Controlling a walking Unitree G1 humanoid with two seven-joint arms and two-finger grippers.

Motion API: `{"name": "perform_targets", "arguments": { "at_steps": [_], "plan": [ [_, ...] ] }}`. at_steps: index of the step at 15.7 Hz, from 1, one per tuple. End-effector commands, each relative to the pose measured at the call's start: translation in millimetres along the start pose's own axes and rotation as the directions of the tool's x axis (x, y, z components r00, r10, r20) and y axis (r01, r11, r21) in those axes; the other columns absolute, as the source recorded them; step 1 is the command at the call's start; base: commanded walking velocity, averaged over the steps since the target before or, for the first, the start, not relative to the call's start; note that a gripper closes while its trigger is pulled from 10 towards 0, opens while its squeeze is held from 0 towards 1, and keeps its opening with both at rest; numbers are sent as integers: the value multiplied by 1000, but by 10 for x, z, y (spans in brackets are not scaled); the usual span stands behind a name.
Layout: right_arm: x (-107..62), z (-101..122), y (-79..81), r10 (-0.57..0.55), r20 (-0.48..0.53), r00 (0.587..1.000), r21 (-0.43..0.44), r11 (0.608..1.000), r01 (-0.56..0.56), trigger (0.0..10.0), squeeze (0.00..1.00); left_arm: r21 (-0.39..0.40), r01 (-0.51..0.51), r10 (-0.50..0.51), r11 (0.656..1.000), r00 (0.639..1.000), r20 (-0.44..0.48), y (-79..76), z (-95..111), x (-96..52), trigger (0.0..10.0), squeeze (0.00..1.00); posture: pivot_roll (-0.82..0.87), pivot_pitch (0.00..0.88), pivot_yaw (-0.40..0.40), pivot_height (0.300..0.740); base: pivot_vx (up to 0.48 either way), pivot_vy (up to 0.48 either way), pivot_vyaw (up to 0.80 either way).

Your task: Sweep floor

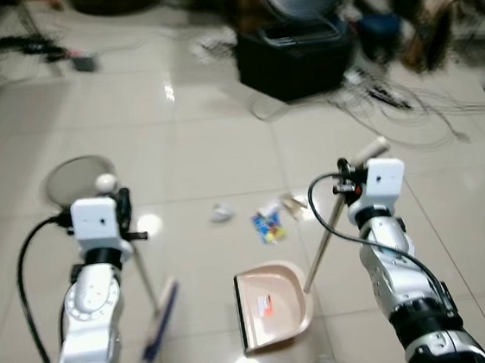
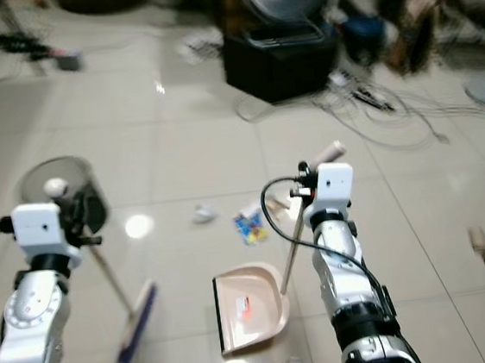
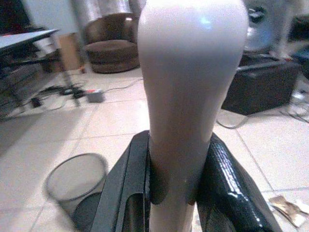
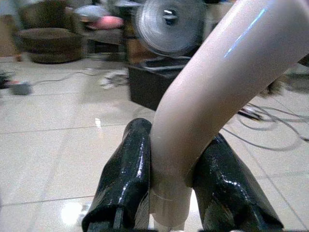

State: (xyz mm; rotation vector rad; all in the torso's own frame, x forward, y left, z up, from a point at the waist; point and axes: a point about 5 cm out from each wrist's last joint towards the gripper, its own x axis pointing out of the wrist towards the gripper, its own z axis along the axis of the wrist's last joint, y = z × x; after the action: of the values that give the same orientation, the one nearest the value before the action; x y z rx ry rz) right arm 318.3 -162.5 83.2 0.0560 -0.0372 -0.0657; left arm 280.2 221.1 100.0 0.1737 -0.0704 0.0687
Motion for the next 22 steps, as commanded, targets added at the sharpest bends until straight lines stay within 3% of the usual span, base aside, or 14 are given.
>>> {"name": "perform_targets", "arguments": {
  "at_steps": [1,6,12,22],
  "plan": [
    [-2,72,-157,-46,40,998,-22,999,47,10000,0,-18,34,-33,999,998,56,-103,104,62,10000,0,40,93,-14,740,480,0,0],
    [-24,73,-211,-83,44,996,-9,996,83,10000,0,-7,51,-50,999,994,97,-116,217,162,10000,0,28,93,-1,740,480,0,0],
    [-25,96,-242,-97,56,994,-3,995,97,10000,0,-4,57,-56,998,988,145,-115,338,245,10000,0,25,91,5,740,480,0,-745],
    [-39,103,-248,-91,64,994,1,996,91,10000,0,0,72,-71,997,983,170,-149,385,269,10000,0,22,94,8,740,480,0,0]
  ]
}}
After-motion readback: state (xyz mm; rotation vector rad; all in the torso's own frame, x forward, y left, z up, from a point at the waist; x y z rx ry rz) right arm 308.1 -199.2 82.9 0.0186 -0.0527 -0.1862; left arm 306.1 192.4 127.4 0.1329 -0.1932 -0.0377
